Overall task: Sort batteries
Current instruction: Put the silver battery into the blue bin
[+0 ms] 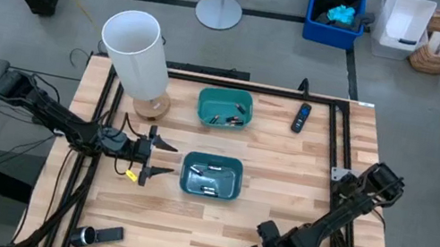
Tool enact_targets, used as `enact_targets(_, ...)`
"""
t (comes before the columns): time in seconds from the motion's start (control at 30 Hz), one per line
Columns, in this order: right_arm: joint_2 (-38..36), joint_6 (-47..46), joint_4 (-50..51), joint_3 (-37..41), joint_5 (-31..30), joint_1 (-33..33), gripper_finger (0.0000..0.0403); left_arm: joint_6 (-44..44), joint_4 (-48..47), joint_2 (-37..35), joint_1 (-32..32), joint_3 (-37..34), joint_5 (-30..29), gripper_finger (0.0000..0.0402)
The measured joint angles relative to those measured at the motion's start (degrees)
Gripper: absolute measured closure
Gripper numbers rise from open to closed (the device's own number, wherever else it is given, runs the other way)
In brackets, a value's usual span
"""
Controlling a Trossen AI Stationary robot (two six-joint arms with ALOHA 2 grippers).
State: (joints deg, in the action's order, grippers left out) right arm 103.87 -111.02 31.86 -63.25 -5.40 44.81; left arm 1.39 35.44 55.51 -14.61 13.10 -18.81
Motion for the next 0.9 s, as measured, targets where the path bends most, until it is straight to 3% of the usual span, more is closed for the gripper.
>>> enact_targets(0.27,0.05,1.66,6.59,-5.12,-2.23,0.70,0.0137,2.77,-0.01,0.00,-0.02,0.00,0.02,0.0107)
enact_targets(0.67,0.65,-1.22,7.13,-7.86,-2.21,2.41,0.0137,4.04,-0.44,0.00,-0.20,0.00,0.02,0.0107)
enact_targets(0.9,6.56,-2.40,7.55,-12.61,-2.21,3.06,0.0137,4.03,-0.57,0.00,-0.20,0.00,0.02,0.0107)
